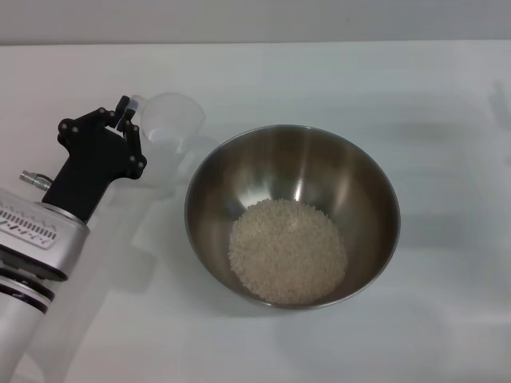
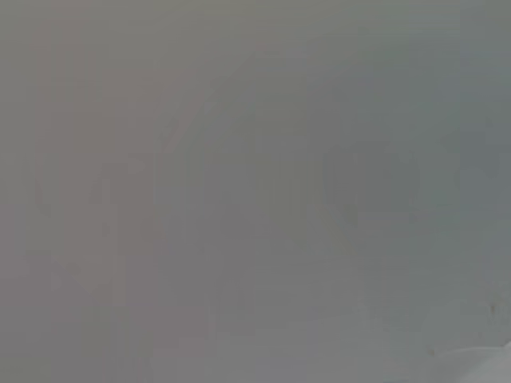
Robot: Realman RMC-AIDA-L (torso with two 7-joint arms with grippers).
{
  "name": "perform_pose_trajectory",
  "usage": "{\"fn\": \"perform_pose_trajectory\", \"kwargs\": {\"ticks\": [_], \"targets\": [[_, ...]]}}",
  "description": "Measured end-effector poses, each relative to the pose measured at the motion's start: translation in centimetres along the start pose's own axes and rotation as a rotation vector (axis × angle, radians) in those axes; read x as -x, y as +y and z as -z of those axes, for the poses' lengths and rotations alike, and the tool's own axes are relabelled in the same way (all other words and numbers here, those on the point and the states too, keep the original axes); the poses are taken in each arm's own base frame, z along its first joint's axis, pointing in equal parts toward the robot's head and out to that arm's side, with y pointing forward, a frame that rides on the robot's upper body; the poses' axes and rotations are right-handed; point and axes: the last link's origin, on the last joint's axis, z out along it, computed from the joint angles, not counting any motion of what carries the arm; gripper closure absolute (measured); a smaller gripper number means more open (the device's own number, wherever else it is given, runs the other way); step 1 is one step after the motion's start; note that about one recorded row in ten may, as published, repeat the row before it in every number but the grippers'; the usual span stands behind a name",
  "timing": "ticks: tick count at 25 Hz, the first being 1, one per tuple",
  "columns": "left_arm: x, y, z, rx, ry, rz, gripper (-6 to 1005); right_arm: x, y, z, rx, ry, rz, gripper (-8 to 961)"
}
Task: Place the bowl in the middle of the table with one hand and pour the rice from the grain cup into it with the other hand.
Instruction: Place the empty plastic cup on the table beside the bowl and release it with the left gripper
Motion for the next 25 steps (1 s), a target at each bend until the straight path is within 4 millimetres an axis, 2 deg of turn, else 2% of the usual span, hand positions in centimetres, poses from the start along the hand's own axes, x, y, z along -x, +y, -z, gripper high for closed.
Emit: {"fn": "perform_pose_trajectory", "kwargs": {"ticks": [11, 25], "targets": [[1.4, 0.0, -0.3, -0.011, -0.105, 0.19, 978, -0.1, 0.4, 0.1, 0.022, 0.007, -0.003, 227], [2.5, 0.4, -0.3, 0.016, -0.183, 0.192, 956, -0.1, 0.6, 0.1, 0.029, 0.007, -0.026, 227]]}}
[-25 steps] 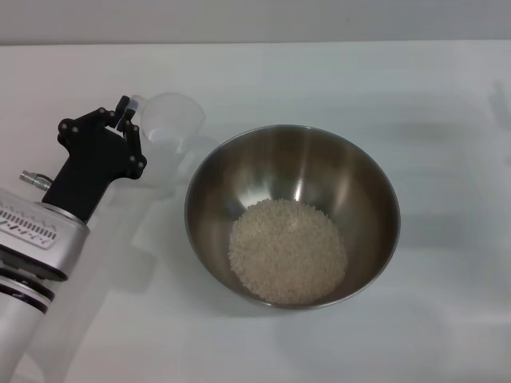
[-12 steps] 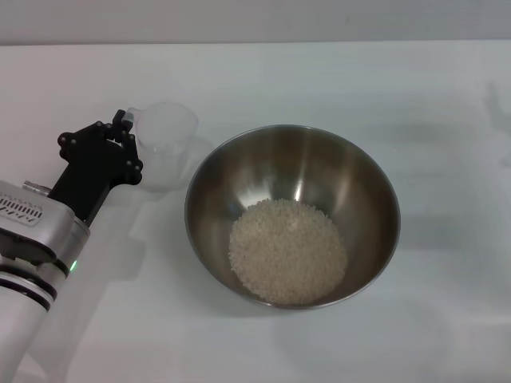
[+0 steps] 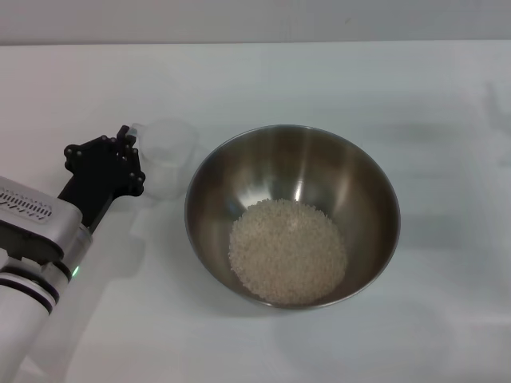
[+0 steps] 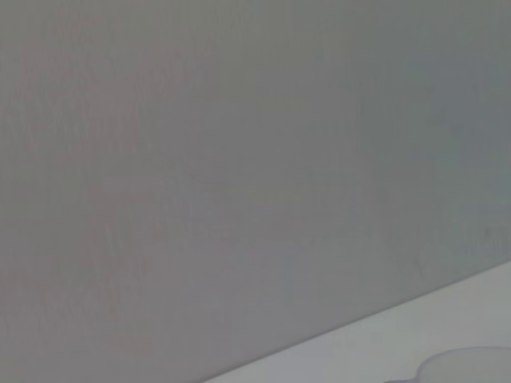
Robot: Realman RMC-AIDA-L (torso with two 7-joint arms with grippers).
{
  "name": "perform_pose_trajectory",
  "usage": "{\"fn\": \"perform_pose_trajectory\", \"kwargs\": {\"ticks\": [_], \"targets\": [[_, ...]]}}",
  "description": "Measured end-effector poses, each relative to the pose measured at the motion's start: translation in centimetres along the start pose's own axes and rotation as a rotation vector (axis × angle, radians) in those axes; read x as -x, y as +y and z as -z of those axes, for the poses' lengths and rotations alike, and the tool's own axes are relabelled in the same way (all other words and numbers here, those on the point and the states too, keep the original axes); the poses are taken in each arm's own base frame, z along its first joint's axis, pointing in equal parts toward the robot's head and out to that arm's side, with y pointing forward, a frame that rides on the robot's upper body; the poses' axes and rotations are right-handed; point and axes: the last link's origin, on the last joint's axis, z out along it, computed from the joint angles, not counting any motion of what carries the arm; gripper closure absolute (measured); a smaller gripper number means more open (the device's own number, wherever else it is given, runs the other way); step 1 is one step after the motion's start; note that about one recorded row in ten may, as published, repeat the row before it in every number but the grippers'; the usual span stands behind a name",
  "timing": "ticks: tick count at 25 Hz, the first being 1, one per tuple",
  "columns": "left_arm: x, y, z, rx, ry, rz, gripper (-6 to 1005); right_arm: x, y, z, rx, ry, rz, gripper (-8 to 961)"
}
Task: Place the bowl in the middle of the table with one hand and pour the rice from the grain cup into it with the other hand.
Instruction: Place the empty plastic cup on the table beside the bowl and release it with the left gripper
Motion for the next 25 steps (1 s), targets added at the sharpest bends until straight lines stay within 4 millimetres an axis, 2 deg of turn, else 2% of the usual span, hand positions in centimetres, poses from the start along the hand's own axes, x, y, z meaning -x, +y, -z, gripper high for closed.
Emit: {"fn": "perform_pose_trajectory", "kwargs": {"ticks": [14, 20, 25], "targets": [[0.5, -0.4, 0.5, -0.01, -0.016, 0.042, 893, 0.0, 0.3, -0.2, 0.016, 0.0, -0.002, 227], [0.8, -0.8, 1.3, -0.022, -0.008, 0.037, 693, -0.1, 0.4, -0.3, 0.016, 0.007, -0.003, 227], [1.2, -1.0, 1.6, -0.018, -0.019, 0.02, 590, -0.1, 0.4, -0.3, 0.016, 0.009, -0.002, 227]]}}
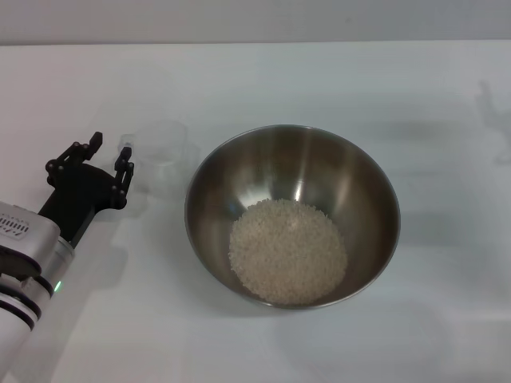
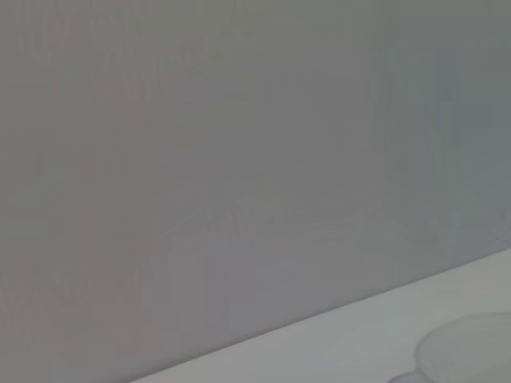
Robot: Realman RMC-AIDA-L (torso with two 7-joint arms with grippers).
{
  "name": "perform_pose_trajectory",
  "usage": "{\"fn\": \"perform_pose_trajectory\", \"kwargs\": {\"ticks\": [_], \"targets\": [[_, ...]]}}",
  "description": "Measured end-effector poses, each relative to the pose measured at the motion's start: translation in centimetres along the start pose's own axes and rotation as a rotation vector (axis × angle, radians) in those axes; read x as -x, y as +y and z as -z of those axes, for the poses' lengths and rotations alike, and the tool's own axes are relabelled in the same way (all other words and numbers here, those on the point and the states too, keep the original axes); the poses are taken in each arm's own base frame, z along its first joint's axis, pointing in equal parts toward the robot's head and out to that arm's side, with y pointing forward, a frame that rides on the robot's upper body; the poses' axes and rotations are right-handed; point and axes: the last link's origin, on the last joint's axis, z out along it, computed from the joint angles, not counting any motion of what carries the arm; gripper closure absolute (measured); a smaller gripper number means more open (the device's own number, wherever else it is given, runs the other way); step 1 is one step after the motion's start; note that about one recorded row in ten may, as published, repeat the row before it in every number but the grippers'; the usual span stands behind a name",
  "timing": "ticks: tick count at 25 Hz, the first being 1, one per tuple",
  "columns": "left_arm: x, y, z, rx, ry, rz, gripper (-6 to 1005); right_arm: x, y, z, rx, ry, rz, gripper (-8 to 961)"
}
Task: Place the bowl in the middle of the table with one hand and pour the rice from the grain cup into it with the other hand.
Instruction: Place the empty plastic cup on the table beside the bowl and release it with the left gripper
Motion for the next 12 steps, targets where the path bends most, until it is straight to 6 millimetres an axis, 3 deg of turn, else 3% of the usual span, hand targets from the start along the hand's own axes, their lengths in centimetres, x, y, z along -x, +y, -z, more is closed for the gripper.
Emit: {"fn": "perform_pose_trajectory", "kwargs": {"ticks": [8, 12], "targets": [[0.1, 0.3, 0.2, 0.015, -0.001, -0.006, 572, 0.0, 0.0, 0.0, 0.0, 0.001, 0.001, 226], [0.3, 0.3, 1.2, 0.001, 0.018, 0.001, 563, -0.1, -0.1, 0.1, -0.001, 0.006, 0.008, 226]]}}
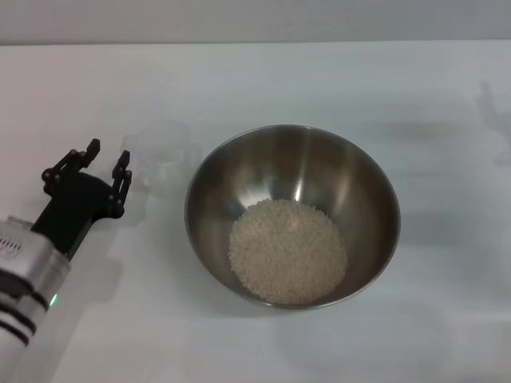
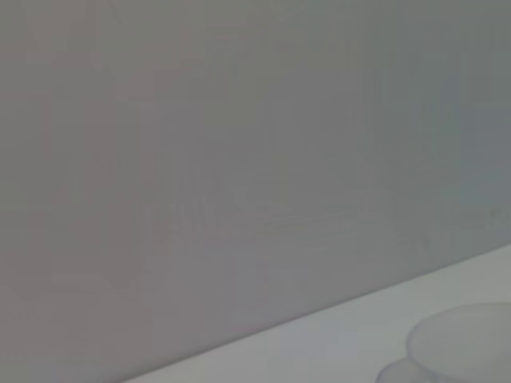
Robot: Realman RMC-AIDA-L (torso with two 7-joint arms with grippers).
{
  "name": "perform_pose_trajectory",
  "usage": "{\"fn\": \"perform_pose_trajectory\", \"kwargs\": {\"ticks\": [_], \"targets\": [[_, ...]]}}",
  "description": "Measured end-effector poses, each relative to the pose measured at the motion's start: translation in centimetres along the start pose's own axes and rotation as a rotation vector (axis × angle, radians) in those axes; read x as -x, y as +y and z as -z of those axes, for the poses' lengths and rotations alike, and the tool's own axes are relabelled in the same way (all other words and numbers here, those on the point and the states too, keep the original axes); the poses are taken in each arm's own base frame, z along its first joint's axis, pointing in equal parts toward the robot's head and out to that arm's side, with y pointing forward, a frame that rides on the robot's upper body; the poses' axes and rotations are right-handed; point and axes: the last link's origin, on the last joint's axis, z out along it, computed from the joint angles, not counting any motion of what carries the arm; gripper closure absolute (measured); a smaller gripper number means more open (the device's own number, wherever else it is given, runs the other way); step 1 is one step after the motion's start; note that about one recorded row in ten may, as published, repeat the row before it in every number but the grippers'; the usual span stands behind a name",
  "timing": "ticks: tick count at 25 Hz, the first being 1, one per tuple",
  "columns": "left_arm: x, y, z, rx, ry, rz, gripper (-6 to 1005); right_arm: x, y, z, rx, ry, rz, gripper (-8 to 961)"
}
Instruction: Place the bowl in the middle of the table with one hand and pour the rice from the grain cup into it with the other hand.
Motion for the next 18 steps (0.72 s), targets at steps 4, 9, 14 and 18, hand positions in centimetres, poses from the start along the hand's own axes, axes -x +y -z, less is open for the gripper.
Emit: {"fn": "perform_pose_trajectory", "kwargs": {"ticks": [4, 9, 14, 18], "targets": [[0.1, 0.1, 1.3, 0.001, 0.032, -0.005, 553, -0.1, -0.2, 0.2, -0.004, 0.01, 0.01, 226], [0.3, 0.0, 2.8, -0.009, 0.055, -0.011, 542, -0.2, -0.4, 0.4, -0.006, 0.015, 0.014, 226], [-1.3, -0.4, 4.7, -0.059, 0.195, 0.021, 531, -0.7, 0.3, 0.9, 0.034, 0.042, 0.018, 226], [-2.2, -0.5, 4.6, -0.051, 0.259, 0.095, 521, -1.5, 1.3, 1.3, 0.091, 0.091, 0.019, 226]]}}
